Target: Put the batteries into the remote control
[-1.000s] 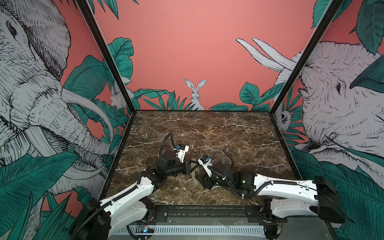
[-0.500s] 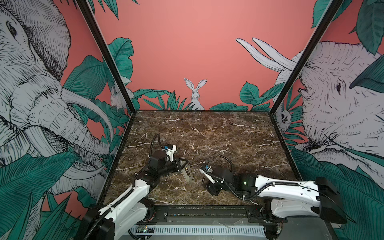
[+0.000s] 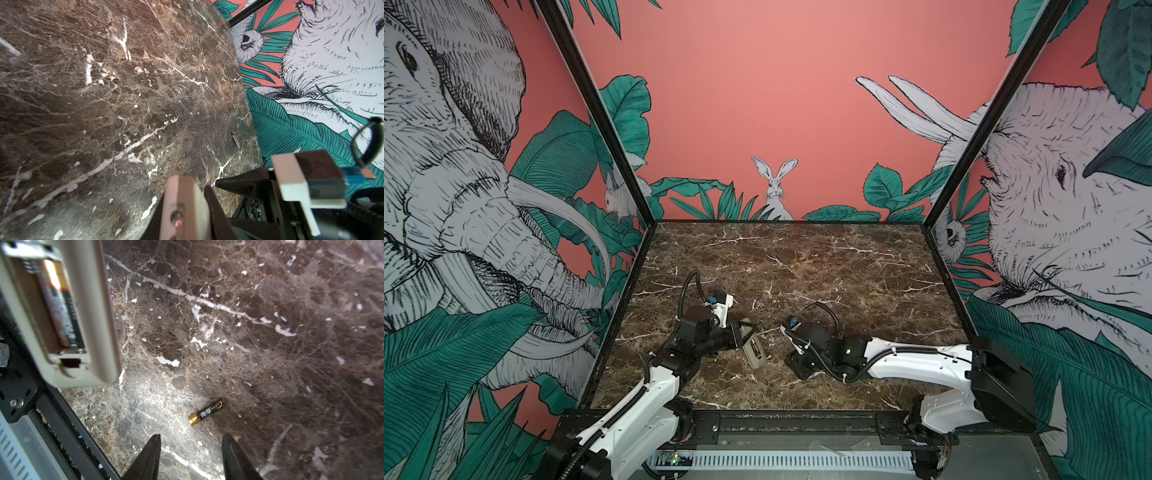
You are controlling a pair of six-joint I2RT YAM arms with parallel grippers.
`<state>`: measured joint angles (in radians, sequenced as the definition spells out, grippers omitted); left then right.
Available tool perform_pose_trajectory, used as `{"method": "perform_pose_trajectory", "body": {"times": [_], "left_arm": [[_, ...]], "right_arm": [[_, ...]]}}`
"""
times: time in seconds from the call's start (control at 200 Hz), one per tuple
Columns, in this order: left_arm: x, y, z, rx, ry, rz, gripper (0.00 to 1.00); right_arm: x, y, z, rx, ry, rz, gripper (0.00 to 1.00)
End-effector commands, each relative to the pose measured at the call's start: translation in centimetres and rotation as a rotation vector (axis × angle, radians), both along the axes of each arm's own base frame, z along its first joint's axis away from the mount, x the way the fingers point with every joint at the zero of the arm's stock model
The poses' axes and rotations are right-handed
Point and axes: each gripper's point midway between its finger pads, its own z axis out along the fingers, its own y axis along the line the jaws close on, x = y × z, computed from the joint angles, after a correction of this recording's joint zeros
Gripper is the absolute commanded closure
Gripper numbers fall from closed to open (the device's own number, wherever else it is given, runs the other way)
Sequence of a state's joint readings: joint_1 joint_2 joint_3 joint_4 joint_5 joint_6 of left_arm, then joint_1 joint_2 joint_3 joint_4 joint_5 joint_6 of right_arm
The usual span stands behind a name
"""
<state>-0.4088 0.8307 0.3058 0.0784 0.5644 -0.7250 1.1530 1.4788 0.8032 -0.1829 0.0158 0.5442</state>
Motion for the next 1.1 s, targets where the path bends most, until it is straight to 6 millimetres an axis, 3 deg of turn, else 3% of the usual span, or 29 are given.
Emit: {"method": "perform_pose_trajectory", "body": {"times": [0.0,0.28,1.095], "left_arm": [[-0.3,-0.1,1.0,-0.025,-0.061,-0.025,1.0],[-0.4,-0.1,1.5,-0.034,-0.086,-0.029,1.0],[-0.4,-0.7,1.5,-0.067,-0.097,-0.059,1.0]], "right_arm": [[0.1,1.3,-0.1,0.062,0.03,-0.054,0.53],[0.4,0.1,-1.8,-0.026,0.024,-0.096,0.58],[0.8,0.6,-4.5,-0.093,0.045,-0.098,0.59]]}}
